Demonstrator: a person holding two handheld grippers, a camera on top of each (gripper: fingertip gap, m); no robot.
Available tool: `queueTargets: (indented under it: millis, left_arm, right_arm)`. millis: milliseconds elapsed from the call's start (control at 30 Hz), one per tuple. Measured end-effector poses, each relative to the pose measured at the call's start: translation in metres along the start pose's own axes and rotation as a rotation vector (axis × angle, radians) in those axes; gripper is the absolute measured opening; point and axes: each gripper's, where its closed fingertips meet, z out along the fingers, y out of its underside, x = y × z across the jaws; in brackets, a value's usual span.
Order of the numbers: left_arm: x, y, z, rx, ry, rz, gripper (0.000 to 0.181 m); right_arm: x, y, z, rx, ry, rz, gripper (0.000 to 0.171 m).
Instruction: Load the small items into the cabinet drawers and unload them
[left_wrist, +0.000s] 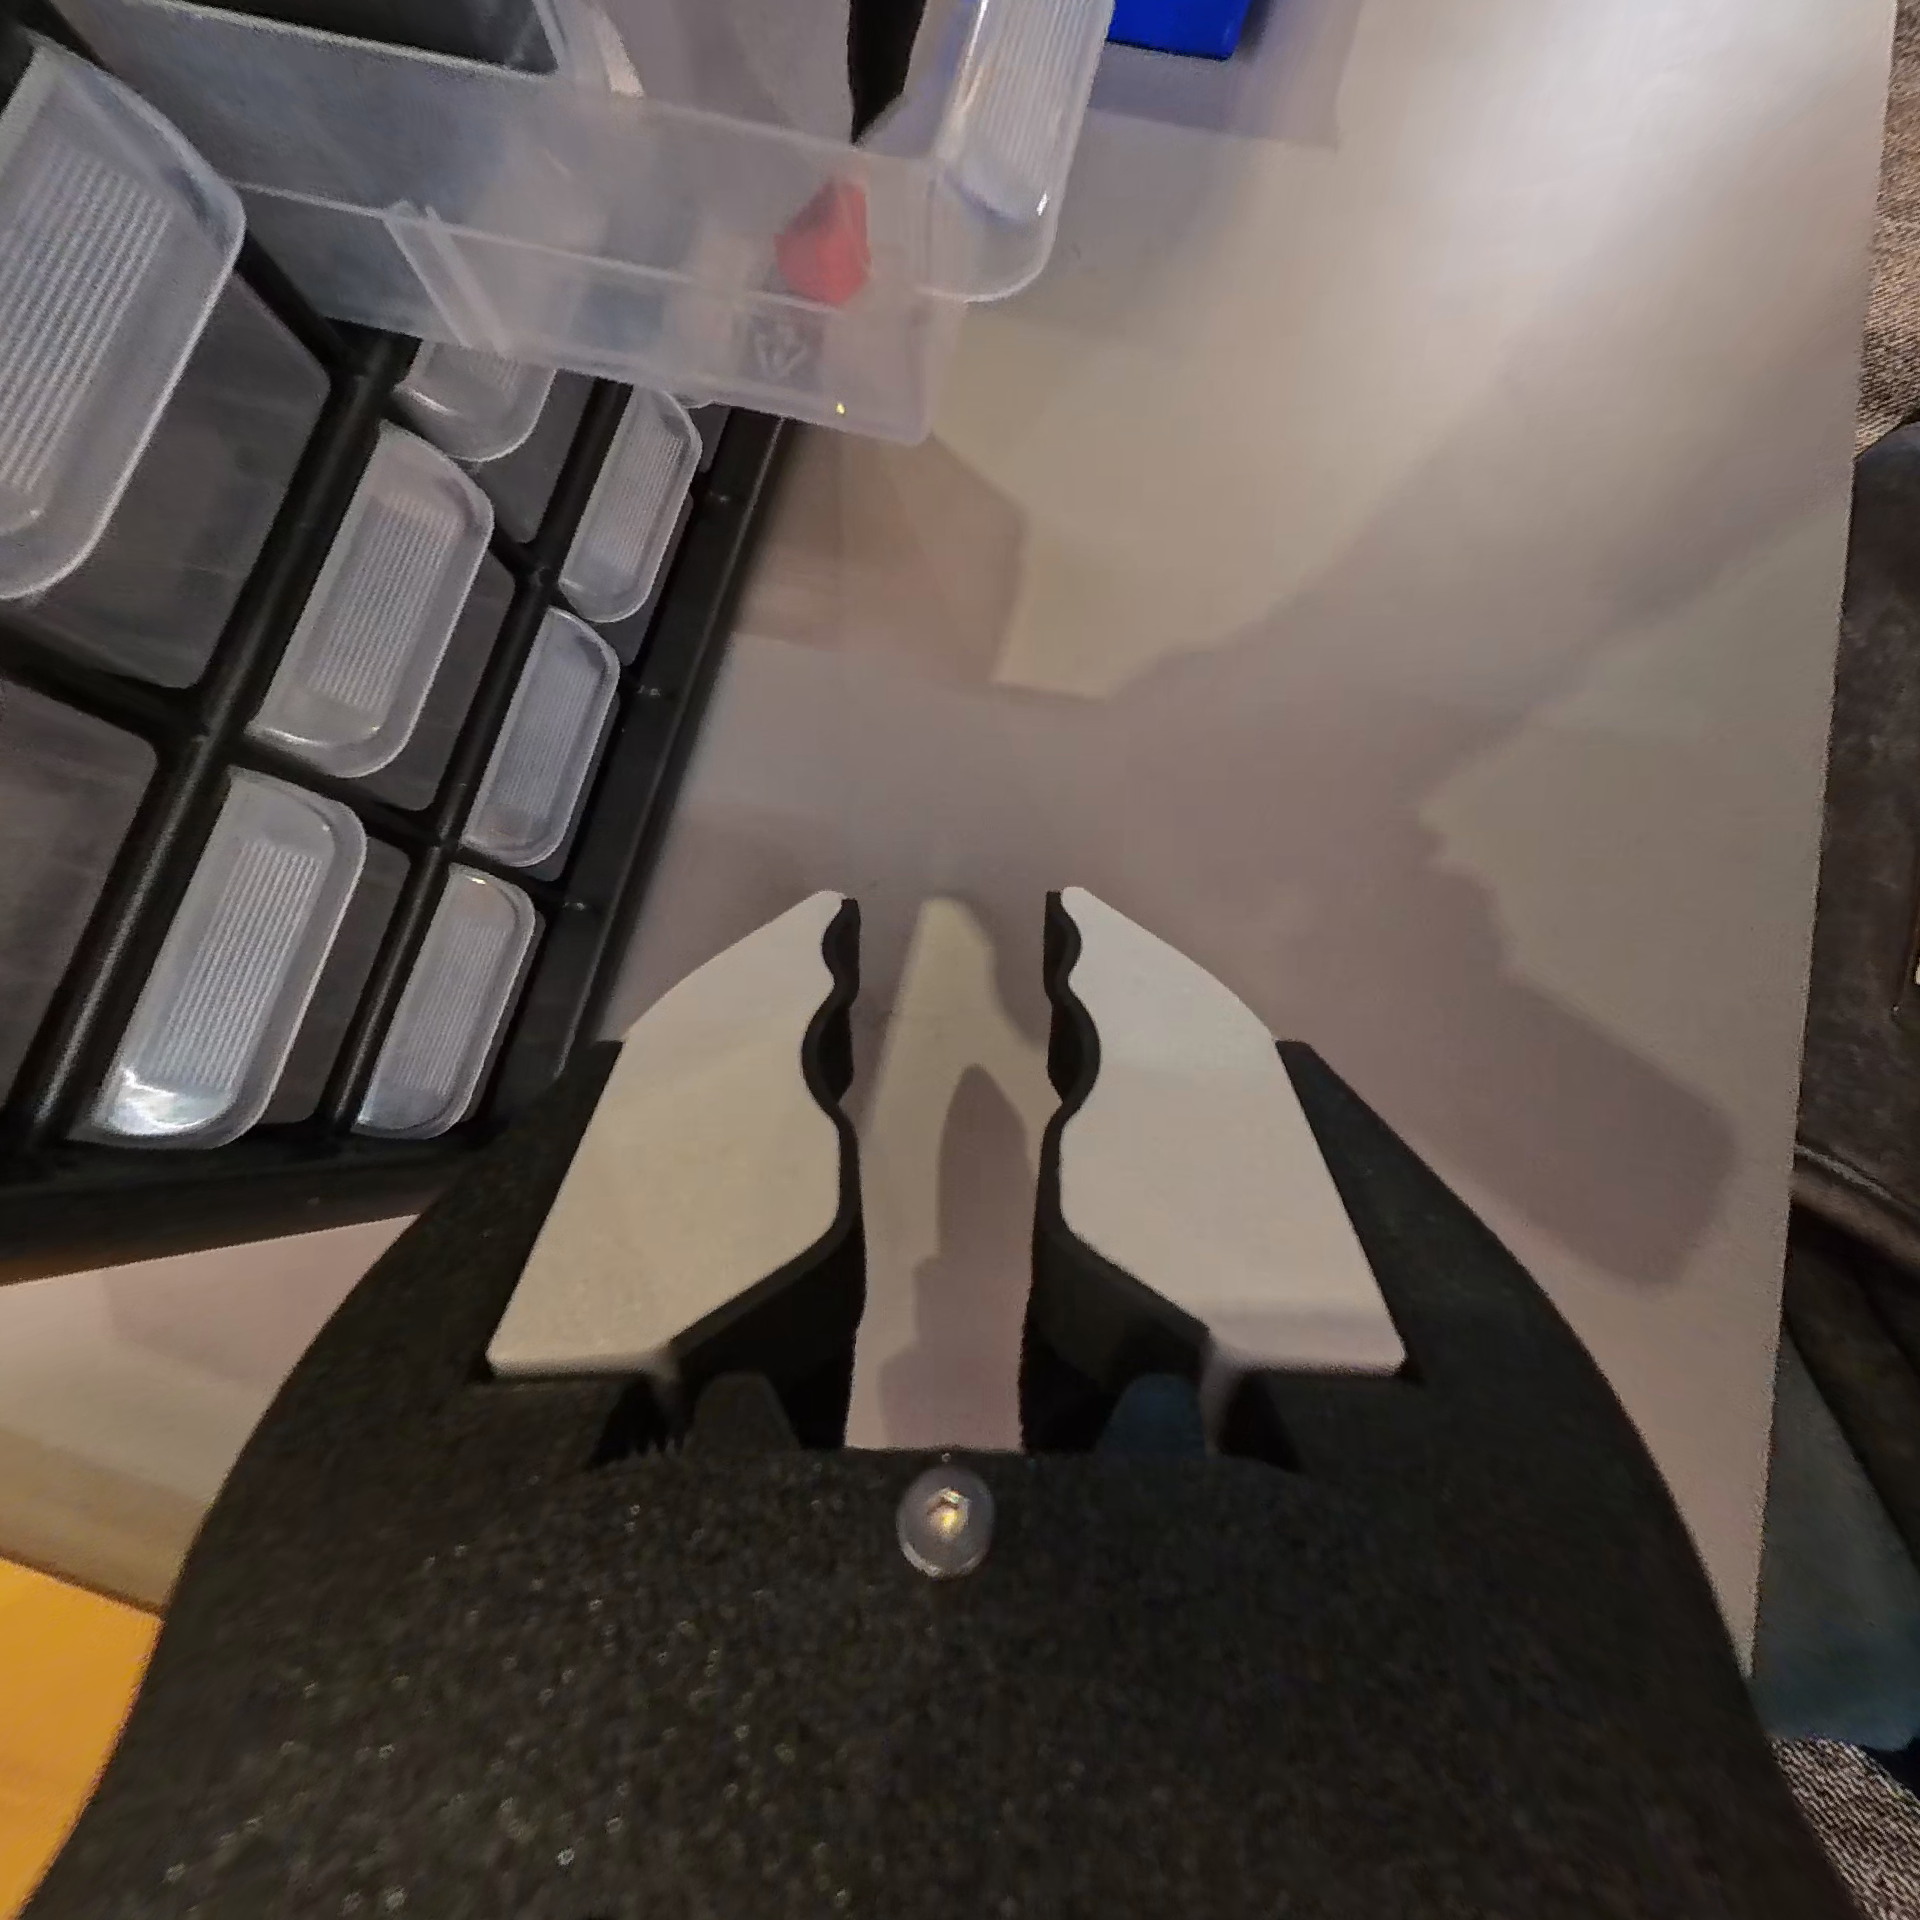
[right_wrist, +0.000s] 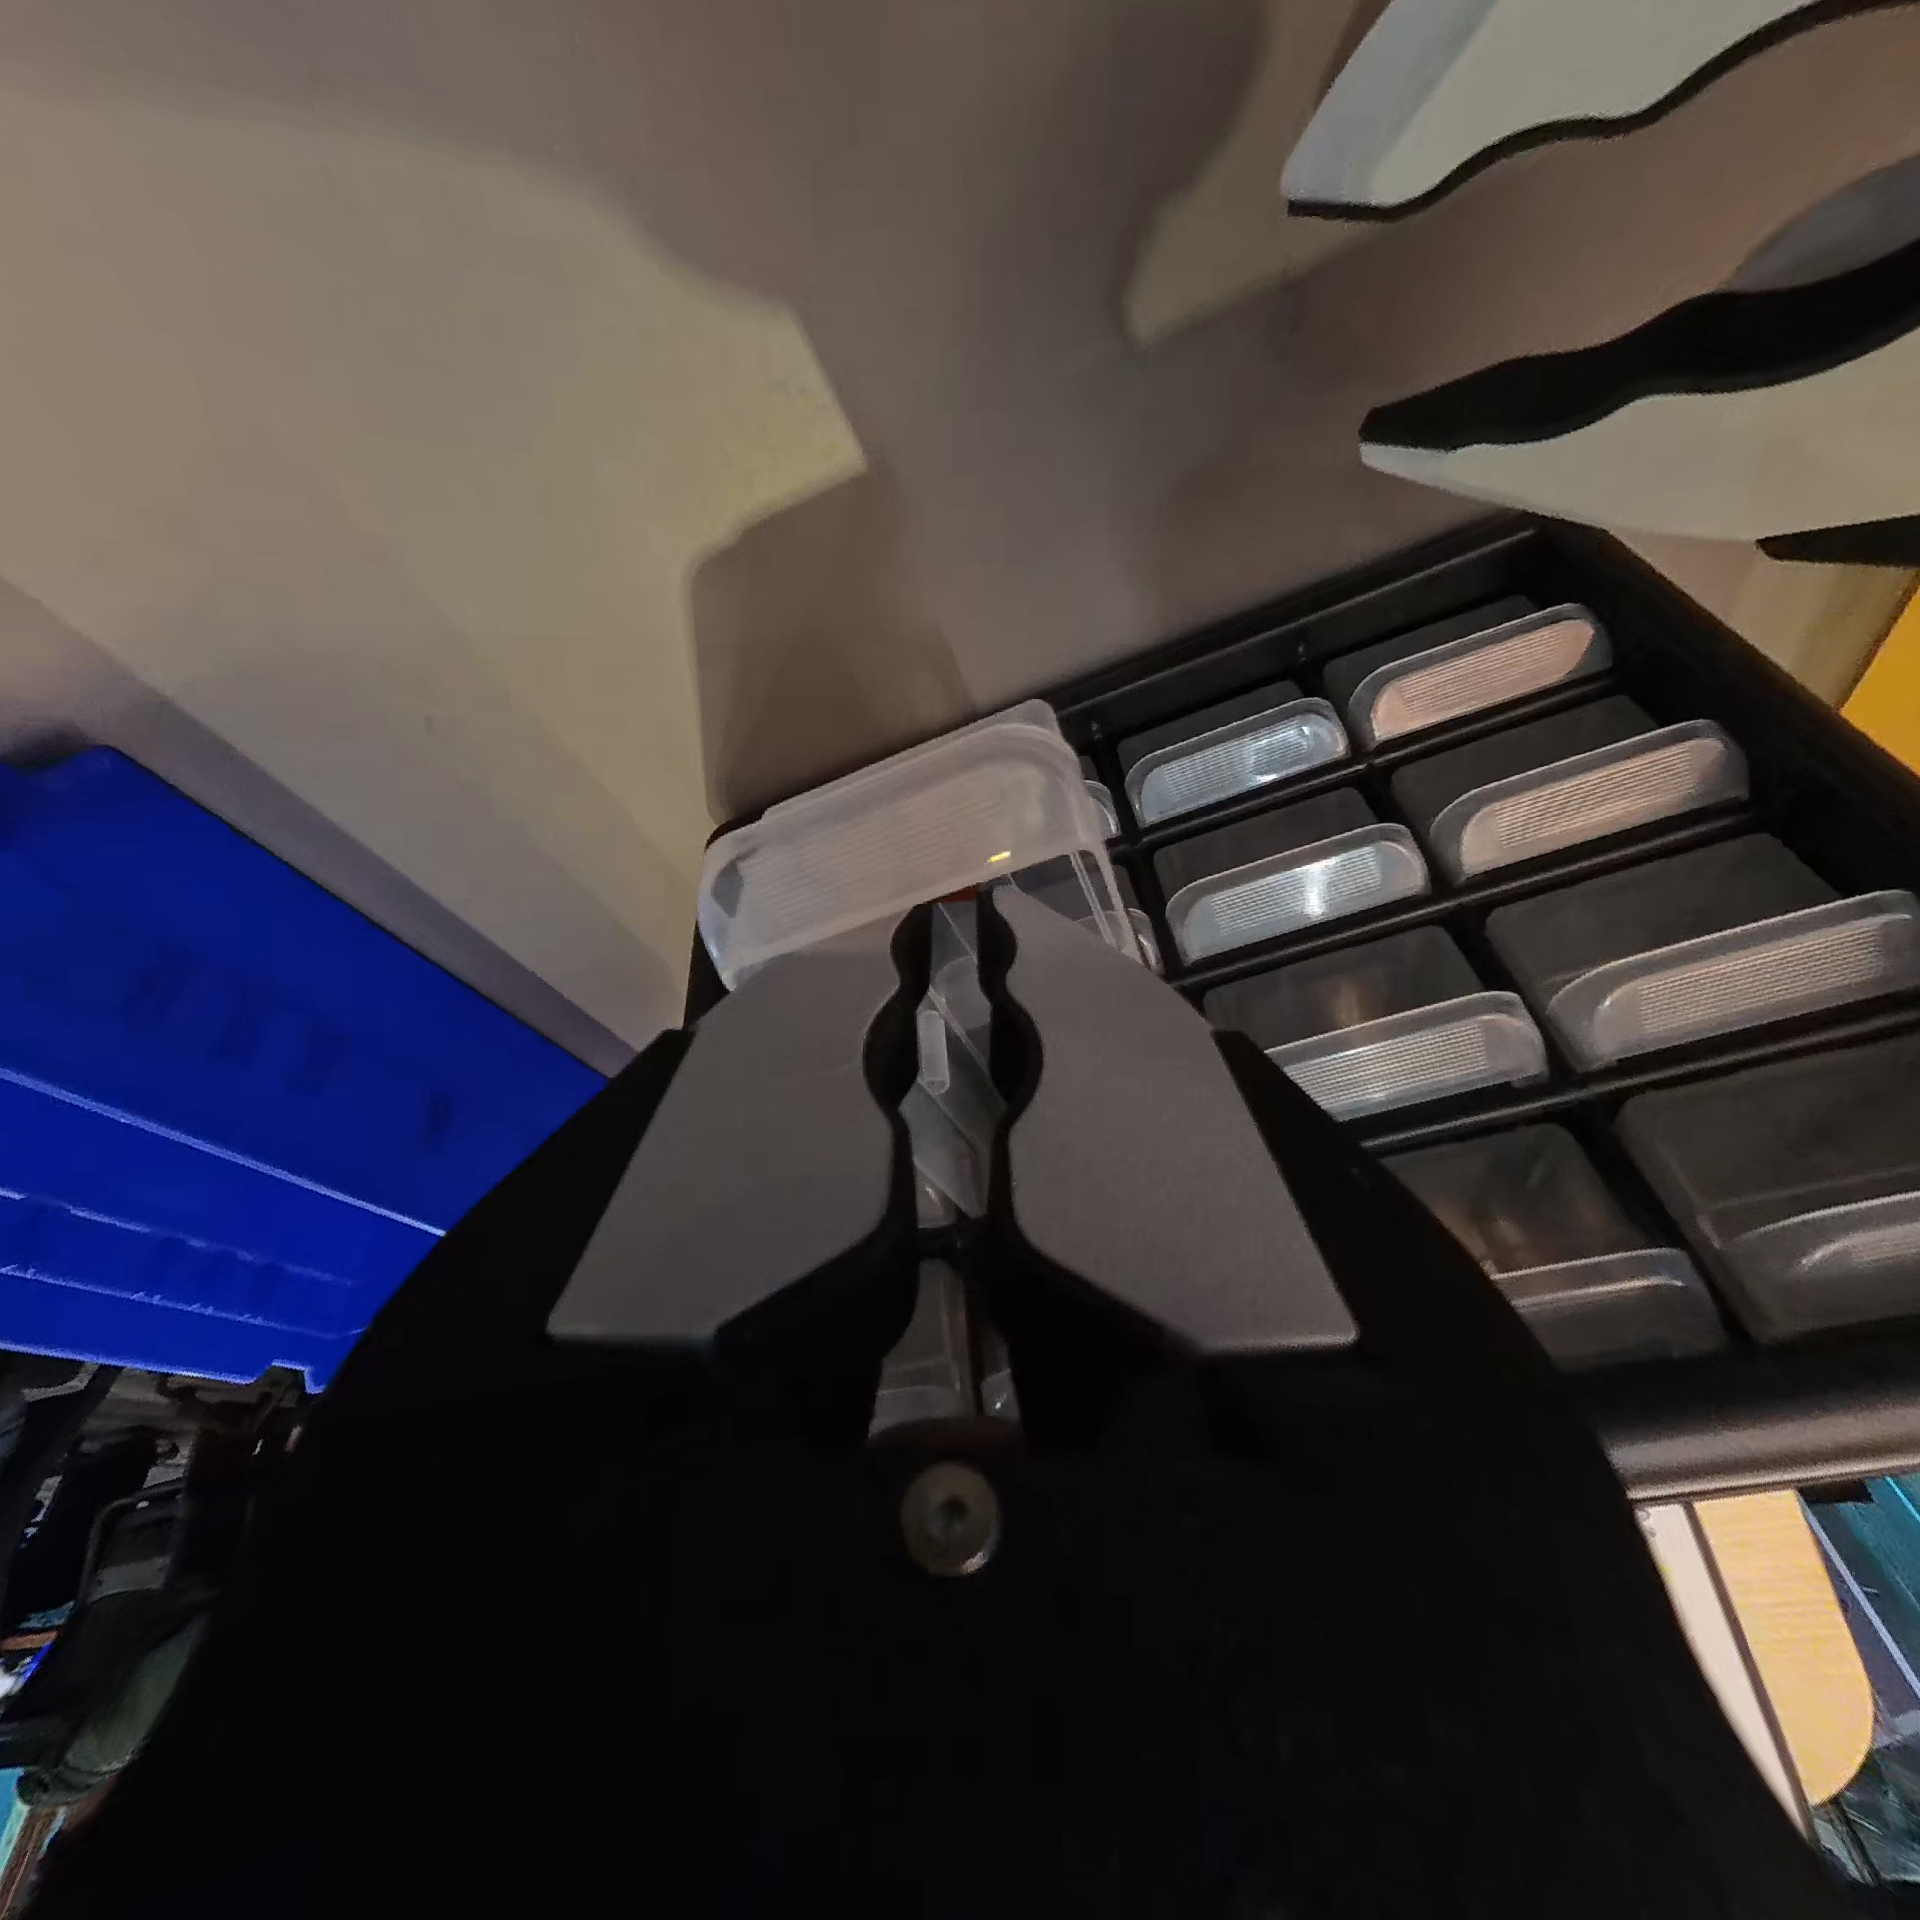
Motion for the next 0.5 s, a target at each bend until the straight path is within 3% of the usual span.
queueTargets:
  millis: [333, 500]
  left_arm:
    - [0.002, -0.003, 0.004, 0.006, 0.011, 0.002, 0.033]
    - [0.006, -0.004, 0.005, 0.001, 0.01, 0.015, 0.033]
  right_arm:
    - [-0.006, 0.01, -0.018, 0.015, 0.069, 0.089, 0.001]
    - [-0.005, 0.007, -0.024, 0.05, 0.063, 0.14, 0.014]
